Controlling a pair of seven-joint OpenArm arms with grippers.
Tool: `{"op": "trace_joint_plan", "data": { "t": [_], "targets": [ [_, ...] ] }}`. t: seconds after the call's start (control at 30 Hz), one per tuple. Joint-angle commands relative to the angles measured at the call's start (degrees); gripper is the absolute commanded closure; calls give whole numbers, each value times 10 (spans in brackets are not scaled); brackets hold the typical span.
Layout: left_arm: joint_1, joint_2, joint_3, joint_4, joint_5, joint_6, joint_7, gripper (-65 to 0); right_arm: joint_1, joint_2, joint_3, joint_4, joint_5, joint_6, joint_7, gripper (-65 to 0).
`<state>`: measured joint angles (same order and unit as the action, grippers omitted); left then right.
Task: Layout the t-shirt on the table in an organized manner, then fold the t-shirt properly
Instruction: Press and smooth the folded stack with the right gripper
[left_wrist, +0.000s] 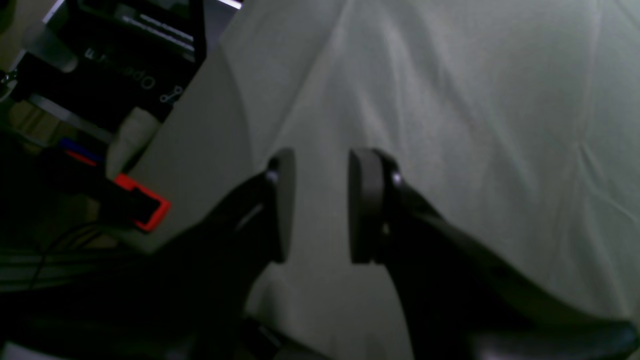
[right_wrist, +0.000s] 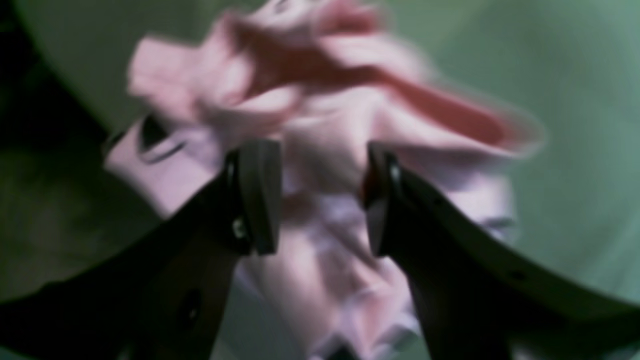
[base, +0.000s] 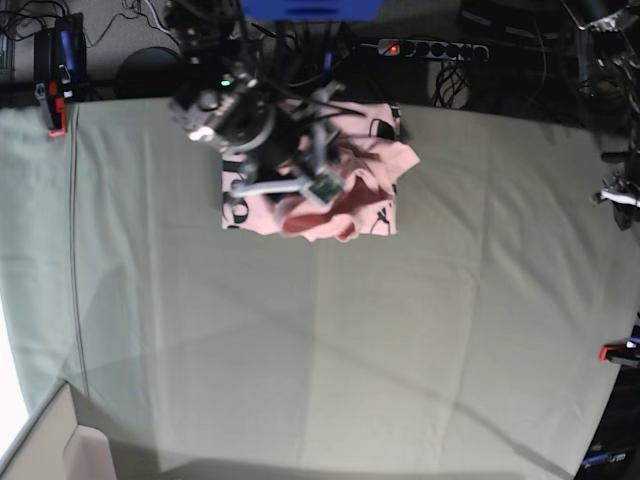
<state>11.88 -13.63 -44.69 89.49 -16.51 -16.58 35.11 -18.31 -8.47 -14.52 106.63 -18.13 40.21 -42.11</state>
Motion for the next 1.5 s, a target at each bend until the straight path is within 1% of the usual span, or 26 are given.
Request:
{"op": "trace_joint_plan", "data": {
  "t": [0.0,0.17,0.3,0.43,0.5,0.6,0.73,0.87,1.13,1.33,1.47],
  "targets": [
    [-1,-11,-3,8,-4,-1,-13,-176,2,0,-10,0,7,-2,14,-272],
    [1,-11,-4,8,-2,-1,-13,-176,1,9,-44,-26,7,-2,14,-269],
    [1,-11,-4,8,-2,-1,-13,-176,-8,30,-65,-22,7,-2,17,-263],
    [1,-11,-4,8,-5,-1,-13,-176,-11,57,-94,-8,7,-2,14,-200],
    [-1,-10,-4,9,-6,-1,-13,-176,-11,65,-96,4,6,-2,14,-190],
    [-2,-4,-4,12,-6,-1,-13,-176,-21,65,-67,30,6,-2,13,-208],
    [-2,5,-3,15,-5,-1,-13,-176,-33,45,-15,55,6,-2,13,-273],
    [-3,5,20,13,-3,-1,-16,-176,-34,43,12,50,6,-2,14,-318],
    [-3,5,23,15,-2,-1,-17,-176,-33,44,9,45,6,-2,14,-318],
    [-2,5,23,15,-2,-1,-15,-176,-4,40,13,-28,6,-2,18,-315],
    [-1,5,22,15,-2,-1,-14,-176,0,40,13,-36,6,-2,19,-315]
  ]
}}
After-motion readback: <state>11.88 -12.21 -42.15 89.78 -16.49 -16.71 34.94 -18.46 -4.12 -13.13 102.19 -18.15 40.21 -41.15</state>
